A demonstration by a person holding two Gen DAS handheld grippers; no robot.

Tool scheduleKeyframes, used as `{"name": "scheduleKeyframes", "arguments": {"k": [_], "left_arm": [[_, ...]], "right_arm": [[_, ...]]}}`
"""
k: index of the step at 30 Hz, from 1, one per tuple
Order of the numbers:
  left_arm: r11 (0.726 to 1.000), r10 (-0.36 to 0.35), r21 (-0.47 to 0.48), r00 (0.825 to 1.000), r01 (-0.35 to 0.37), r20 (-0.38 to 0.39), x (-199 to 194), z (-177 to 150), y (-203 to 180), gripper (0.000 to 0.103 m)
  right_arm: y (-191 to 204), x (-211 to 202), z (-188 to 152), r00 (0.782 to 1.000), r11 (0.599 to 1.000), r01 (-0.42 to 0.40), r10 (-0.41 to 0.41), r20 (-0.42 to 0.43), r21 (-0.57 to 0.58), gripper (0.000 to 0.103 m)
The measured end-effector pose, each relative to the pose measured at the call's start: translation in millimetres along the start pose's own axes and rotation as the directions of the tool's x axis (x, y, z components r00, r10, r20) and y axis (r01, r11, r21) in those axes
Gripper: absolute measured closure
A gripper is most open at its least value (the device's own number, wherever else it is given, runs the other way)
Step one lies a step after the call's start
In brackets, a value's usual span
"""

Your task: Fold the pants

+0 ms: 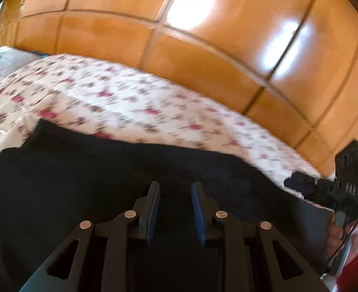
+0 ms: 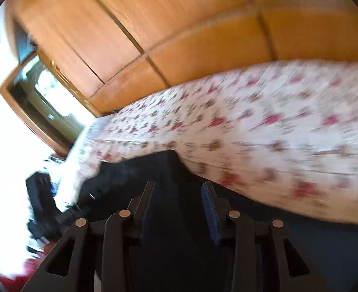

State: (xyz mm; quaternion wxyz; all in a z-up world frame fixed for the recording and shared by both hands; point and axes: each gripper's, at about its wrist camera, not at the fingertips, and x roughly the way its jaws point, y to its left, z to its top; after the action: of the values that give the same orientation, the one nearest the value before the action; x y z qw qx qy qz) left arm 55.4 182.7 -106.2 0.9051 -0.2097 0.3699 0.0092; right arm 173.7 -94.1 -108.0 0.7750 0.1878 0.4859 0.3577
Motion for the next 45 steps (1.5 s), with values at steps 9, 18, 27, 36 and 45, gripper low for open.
{"name": "scheduleKeyframes", "arguments": {"k": [9, 18, 27, 36, 45], "left_arm": [[0.998, 0.027, 0.063, 0.998, -0.031, 0.063, -14.2, -25.1, 25.2, 0.076], [0.990, 0.115, -0.092, 0.989, -0.106, 0.098, -10.1, -13.7, 55.9, 0.077], [0.990, 0.129, -0.071, 0.986, -0.122, 0.104, -20.8, -17.6, 52.8, 0.077], [1.000, 0.011, 0.024, 0.983, -0.016, 0.183, -47.8, -29.1, 0.4, 0.070], [0.985, 0.164, 0.033, 0.981, -0.169, 0.106, -12.4, -40.8, 5.0, 0.063]], "right_arm": [[7.7, 100.2, 26.1, 0.973, 0.998, -0.059, 0.062, -0.222, 0.018, 0.084], [24.6, 103.0, 20.2, 0.989, 0.974, 0.140, -0.147, -0.027, -0.179, 0.094], [-12.2, 46.7, 36.0, 0.981, 0.996, 0.077, -0.083, 0.177, 0.039, 0.086], [17.1, -20.5, -35.5, 0.972, 0.952, 0.221, -0.195, 0.134, -0.212, 0.086], [-1.2, 26.3, -34.1, 0.936, 0.913, 0.352, -0.347, 0.061, -0.206, 0.097]]}}
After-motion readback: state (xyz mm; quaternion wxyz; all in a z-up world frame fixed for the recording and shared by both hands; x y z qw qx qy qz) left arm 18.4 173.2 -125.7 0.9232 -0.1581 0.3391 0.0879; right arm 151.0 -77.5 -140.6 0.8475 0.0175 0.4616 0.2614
